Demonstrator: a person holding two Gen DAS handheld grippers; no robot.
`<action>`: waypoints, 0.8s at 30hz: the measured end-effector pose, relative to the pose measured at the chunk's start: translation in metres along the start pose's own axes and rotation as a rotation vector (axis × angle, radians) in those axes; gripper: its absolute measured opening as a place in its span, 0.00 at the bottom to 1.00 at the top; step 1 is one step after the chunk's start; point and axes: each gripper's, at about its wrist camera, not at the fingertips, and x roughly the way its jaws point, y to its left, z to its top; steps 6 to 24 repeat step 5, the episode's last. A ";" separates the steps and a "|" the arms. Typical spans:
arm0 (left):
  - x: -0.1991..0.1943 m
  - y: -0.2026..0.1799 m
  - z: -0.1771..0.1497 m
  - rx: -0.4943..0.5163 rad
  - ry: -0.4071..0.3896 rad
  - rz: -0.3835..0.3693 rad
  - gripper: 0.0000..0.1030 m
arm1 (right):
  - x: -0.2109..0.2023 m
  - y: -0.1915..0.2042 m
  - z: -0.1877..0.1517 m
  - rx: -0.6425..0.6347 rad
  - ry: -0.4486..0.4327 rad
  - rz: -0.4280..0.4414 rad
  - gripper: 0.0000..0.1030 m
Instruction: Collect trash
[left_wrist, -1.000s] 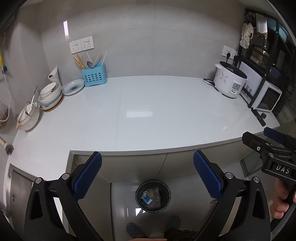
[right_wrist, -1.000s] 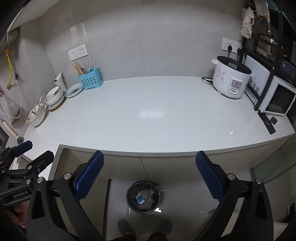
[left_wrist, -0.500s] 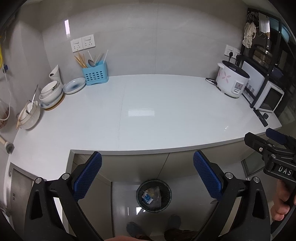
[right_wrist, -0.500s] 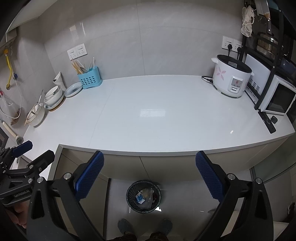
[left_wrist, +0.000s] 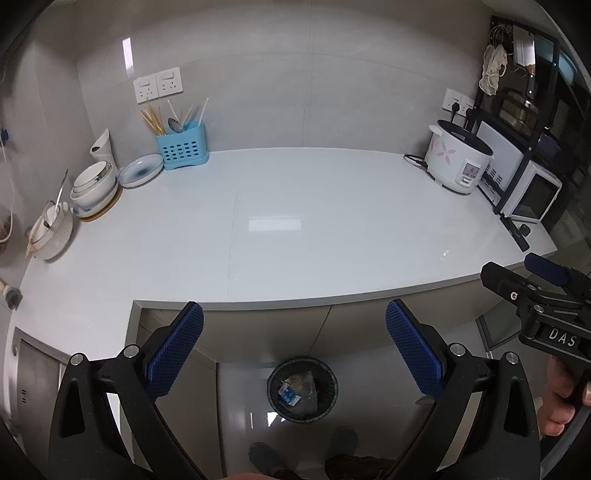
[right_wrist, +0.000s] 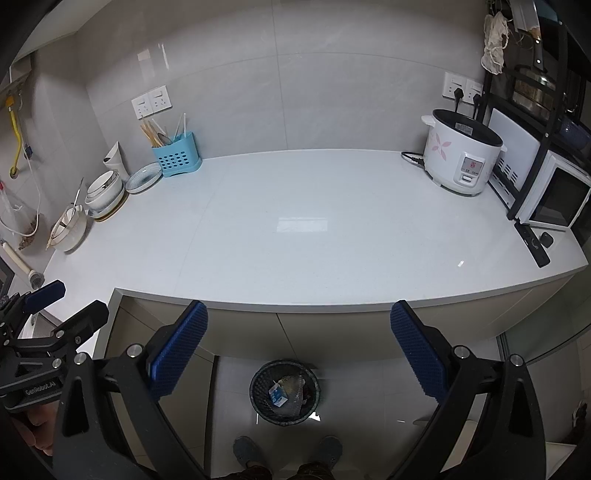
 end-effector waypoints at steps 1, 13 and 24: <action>0.000 0.000 0.000 -0.002 -0.001 -0.001 0.94 | 0.000 0.000 0.000 0.001 0.001 0.001 0.92; 0.000 -0.001 0.000 0.002 -0.002 -0.001 0.94 | 0.001 -0.001 0.001 -0.002 0.000 0.000 0.92; 0.000 -0.001 0.000 0.002 -0.002 -0.001 0.94 | 0.001 -0.001 0.001 -0.002 0.000 0.000 0.92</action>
